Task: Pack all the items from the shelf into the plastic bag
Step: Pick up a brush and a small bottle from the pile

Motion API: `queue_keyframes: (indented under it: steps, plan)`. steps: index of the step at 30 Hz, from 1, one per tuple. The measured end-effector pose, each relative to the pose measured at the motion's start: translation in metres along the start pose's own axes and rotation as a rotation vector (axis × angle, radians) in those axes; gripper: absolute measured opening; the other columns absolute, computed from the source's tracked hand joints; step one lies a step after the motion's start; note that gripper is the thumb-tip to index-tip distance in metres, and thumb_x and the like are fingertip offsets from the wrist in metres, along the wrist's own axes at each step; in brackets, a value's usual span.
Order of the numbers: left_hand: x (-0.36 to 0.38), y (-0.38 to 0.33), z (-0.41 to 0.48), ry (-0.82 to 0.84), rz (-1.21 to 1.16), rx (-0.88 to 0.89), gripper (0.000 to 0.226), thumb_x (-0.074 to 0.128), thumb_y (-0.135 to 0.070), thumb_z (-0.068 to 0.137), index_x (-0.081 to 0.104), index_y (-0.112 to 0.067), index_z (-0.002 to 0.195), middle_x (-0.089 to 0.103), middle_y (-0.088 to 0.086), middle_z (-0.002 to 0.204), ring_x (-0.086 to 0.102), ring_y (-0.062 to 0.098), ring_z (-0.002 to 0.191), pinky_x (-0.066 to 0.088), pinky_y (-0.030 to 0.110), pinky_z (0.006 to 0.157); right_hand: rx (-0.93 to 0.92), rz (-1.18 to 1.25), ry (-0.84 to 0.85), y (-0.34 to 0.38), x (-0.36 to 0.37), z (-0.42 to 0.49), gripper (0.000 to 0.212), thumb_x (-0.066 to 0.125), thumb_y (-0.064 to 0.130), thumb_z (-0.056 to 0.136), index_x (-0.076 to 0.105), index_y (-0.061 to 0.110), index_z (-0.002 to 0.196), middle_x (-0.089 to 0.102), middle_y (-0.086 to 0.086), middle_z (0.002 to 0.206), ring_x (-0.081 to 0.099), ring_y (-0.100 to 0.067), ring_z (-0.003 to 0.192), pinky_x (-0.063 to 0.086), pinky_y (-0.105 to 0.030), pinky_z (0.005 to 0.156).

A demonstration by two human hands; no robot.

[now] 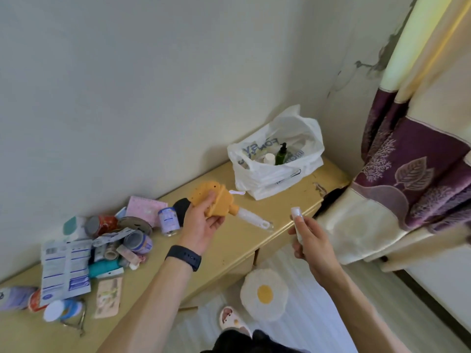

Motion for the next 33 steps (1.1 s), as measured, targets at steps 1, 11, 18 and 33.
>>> queue_keyframes:
  steps: [1,11,18,33]
  plan:
    - [0.008,-0.006,0.008,0.018,-0.006,0.000,0.047,0.068,-0.028,0.088,0.055,-0.018,0.132,0.068,0.007,0.118,0.068,0.023,0.097,0.053,0.034,0.073,-0.003,0.010,-0.007,0.006,-0.001,0.008,0.029,0.051,0.042,0.100,0.065,0.017,0.106,0.058,-0.001,0.087,0.042,-0.015,0.053,0.036,-0.029,0.050]
    - [0.111,-0.064,0.092,0.025,0.078,0.149,0.040,0.071,-0.021,0.087,0.057,-0.010,0.123,0.067,0.011,0.119,0.069,0.025,0.105,0.058,0.042,0.082,0.025,-0.091,0.024,0.086,-0.029,0.150,0.023,0.052,0.028,0.099,0.067,0.012,0.104,0.065,-0.002,0.092,0.047,-0.016,0.060,0.036,-0.028,0.051]
    - [0.174,-0.071,0.158,-0.300,0.459,0.379,0.038,0.074,-0.031,0.085,0.052,-0.021,0.115,0.064,-0.005,0.109,0.064,0.009,0.096,0.055,0.028,0.077,-0.146,-0.465,0.174,0.134,-0.036,0.308,0.022,0.055,0.034,0.098,0.057,0.017,0.112,0.070,-0.004,0.095,0.060,-0.014,0.068,0.051,-0.037,0.067]
    - [0.277,-0.016,0.263,-0.242,1.008,0.307,0.031,0.066,-0.032,0.090,0.046,-0.019,0.110,0.062,-0.006,0.087,0.061,0.013,0.081,0.047,0.026,0.064,-0.180,-1.278,0.419,0.118,-0.022,0.471,0.028,0.052,0.016,0.092,0.053,0.014,0.120,0.062,-0.008,0.103,0.055,-0.021,0.085,0.047,-0.030,0.069]
Point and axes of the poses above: each hand's wrist, its own z-axis towards the middle knuckle, its own x-axis out of the palm, y = z × x, the point moved 3 cm from there along z, towards the middle knuckle
